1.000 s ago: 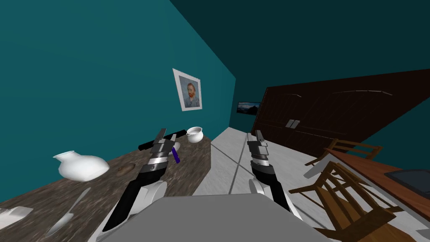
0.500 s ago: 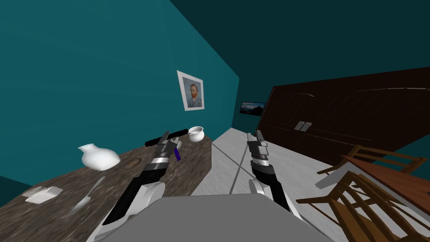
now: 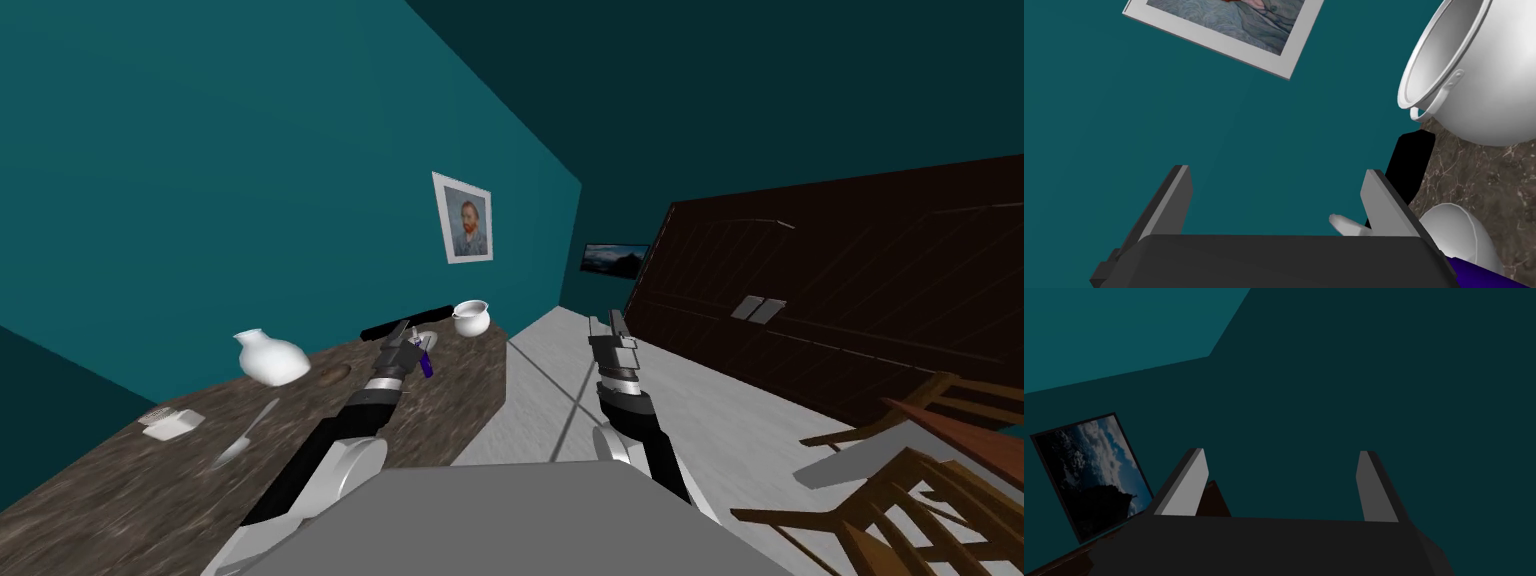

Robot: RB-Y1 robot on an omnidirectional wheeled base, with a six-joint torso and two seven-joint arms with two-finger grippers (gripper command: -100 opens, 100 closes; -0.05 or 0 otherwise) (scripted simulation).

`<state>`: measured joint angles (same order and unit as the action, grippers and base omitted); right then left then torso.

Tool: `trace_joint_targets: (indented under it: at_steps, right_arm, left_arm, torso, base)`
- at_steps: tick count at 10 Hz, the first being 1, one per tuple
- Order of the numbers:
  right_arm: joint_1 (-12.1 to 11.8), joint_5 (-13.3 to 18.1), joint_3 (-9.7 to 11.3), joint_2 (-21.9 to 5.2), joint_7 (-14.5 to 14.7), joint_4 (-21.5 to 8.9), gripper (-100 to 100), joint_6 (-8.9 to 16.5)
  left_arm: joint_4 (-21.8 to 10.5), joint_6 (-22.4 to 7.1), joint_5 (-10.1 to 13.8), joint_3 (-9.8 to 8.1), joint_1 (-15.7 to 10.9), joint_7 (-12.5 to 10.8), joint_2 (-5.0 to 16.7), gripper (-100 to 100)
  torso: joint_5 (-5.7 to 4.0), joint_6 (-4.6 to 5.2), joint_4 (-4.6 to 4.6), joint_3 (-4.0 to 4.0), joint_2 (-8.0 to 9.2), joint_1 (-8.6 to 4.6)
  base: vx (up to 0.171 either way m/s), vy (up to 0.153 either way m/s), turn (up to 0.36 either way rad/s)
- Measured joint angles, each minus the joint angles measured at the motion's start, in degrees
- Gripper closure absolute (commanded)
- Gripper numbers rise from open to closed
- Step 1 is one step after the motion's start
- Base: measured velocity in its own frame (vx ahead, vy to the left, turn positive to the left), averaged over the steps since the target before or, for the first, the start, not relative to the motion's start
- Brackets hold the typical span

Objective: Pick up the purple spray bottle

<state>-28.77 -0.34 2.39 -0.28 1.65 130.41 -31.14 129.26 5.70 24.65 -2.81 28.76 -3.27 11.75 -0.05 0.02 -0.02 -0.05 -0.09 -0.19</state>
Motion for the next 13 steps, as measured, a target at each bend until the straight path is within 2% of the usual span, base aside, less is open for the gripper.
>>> trace_joint_targets:
  at_steps: [4,6,11,13]
  right_arm:
    - [-0.01,0.00,0.00,0.00,0.00,0.00,0,0.00]
    - [-0.01,0.00,0.00,0.00,0.00,0.00,0,0.00]
    - [0.00,0.00,0.00,0.00,0.00,0.00,0,0.00]
    - [-0.01,0.00,0.00,0.00,0.00,0.00,0,0.00]
  left_arm:
    - [-1.54,-6.40,5.50,-1.48,-0.58,-2.57,0.33,-100]
    - [-2.12,-8.46,8.52,-1.82,0.53,-4.02,0.98,-100]
    - [-3.58,-14.70,14.67,-3.74,0.25,-6.80,0.61,-100]
    - [-4.19,-18.51,17.75,-5.51,0.00,-8.54,-0.01,-100]
  torso:
    - [-0.02,-0.03,-0.02,-0.04,-0.07,-0.12]
    - [-0.02,-0.02,-0.02,-0.06,-0.11,-0.09]
    - [-0.01,0.03,-0.03,-0.07,-0.12,-0.03]
    - [-0.03,-0.02,-0.05,-0.14,-0.25,-0.16]
  base:
    - [0.026,-0.069,0.172]
    - [0.032,-0.068,0.131]
    - [0.041,-0.063,0.159]
    - [0.063,-0.095,0.216]
